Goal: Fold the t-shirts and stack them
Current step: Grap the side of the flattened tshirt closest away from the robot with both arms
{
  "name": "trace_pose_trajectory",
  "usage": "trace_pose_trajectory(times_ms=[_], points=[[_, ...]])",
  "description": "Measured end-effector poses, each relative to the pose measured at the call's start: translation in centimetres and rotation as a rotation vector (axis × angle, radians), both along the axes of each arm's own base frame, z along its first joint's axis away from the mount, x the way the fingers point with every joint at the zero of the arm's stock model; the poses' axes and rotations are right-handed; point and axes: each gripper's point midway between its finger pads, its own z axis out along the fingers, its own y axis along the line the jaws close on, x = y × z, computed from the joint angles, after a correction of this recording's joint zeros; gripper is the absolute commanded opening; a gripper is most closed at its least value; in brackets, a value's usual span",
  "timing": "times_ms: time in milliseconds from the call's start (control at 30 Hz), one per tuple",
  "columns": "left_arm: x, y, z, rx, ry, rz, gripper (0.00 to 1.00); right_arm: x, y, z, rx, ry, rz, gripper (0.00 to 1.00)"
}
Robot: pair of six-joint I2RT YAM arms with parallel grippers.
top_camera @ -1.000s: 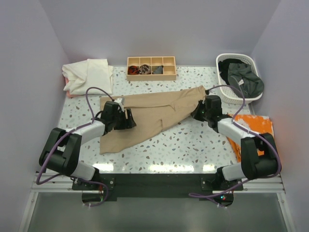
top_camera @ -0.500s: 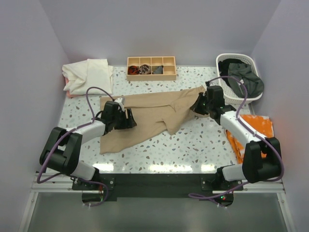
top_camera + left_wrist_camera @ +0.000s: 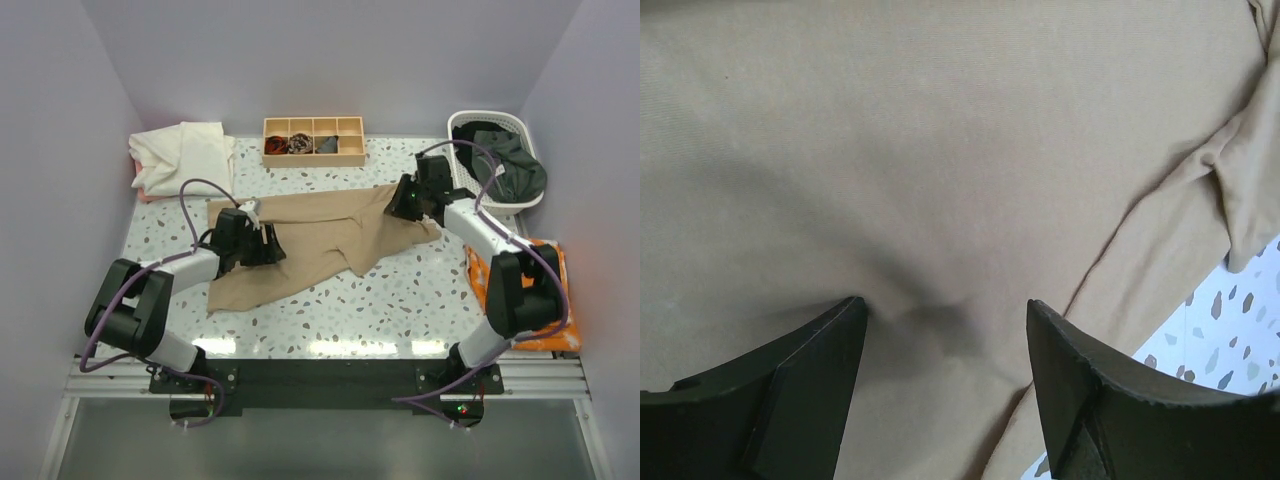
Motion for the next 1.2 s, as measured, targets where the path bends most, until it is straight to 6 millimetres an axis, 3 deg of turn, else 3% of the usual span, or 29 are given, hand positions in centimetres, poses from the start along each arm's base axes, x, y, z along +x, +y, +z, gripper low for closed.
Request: trace_pose_trajectory(times_ms=[100, 233, 333, 533, 600, 900, 1200], points=[[0.1, -0.1, 0.0, -0.005, -0.003, -0.004, 0.7, 0.8, 0.2, -3.4, -0.023, 0.069, 0.018, 0.39], [0.1, -0.1, 0.0, -0.005, -0.005, -0.004, 0.7, -0.1, -0.7, -6.8, -0.089, 0.133, 0.028, 0.45], [0.1, -0.1, 0.0, -0.005, -0.005, -0.004, 0.7, -1.1, -2.0, -6.3, -0.141, 0.096, 0.013, 0.47], [0.6, -0.4, 0.0, -0.012, -0.009, -0.009, 0.69, -1.9, -4.0, -1.8, -0.205, -0.052, -0.031, 0.48], [0.7, -0.6, 0.0, -0.014, -0.011, -0.013, 0.69, -1.8, -4.4, -1.3, -0.221, -0.069, -0.044, 0.48], [0.7, -0.6, 0.0, -0.014, -0.011, -0.014, 0.7, -3.3, -5.3, -4.8, -0.266, 0.027, -0.054, 0.48], [0.7, -0.6, 0.0, -0.013, -0.012, -0.014, 0.7, -3.9, -5.7, -6.4, -0.265, 0.07, -0.064, 0.47]])
